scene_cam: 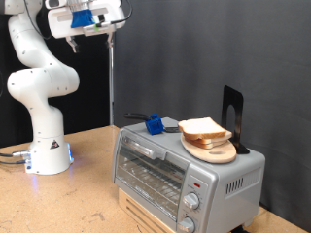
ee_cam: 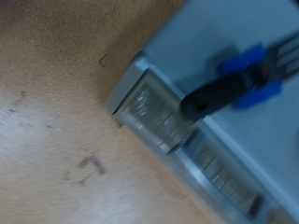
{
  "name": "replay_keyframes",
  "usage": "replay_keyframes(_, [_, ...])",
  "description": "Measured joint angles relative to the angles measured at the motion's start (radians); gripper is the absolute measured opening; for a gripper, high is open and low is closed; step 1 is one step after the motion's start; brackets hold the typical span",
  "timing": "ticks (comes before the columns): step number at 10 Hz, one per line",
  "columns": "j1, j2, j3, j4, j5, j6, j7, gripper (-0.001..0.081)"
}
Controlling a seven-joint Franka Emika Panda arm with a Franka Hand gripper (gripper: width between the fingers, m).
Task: Make a piece of toast with the oven
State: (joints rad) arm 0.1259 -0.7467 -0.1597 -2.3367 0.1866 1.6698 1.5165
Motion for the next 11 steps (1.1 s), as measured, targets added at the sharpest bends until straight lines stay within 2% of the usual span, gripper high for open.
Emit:
replay_keyframes(3, [0.080, 0.050, -0.083, 0.002, 0.004, 0.040, -0.357, 0.0682])
replay_keyframes(4, [0.073, 0.049, -0.079, 0.002, 0.004, 0.040, -0.313, 0.0682])
replay_keyframes(5, [0.076, 0.042, -0.081, 0.000, 0.006, 0.042, -0.362, 0.0682])
replay_keyframes(6, [0.087, 0.028, -0.097, -0.006, 0.008, 0.045, -0.464, 0.0682])
replay_keyframes(8, [0.094, 0.001, -0.124, -0.061, 0.000, 0.143, -0.635, 0.0682])
replay_keyframes(9, [0.090, 0.001, -0.127, -0.097, -0.007, 0.214, -0.664, 0.0682])
replay_keyframes(11, [0.076, 0.032, -0.128, -0.155, -0.007, 0.329, -0.638, 0.0682])
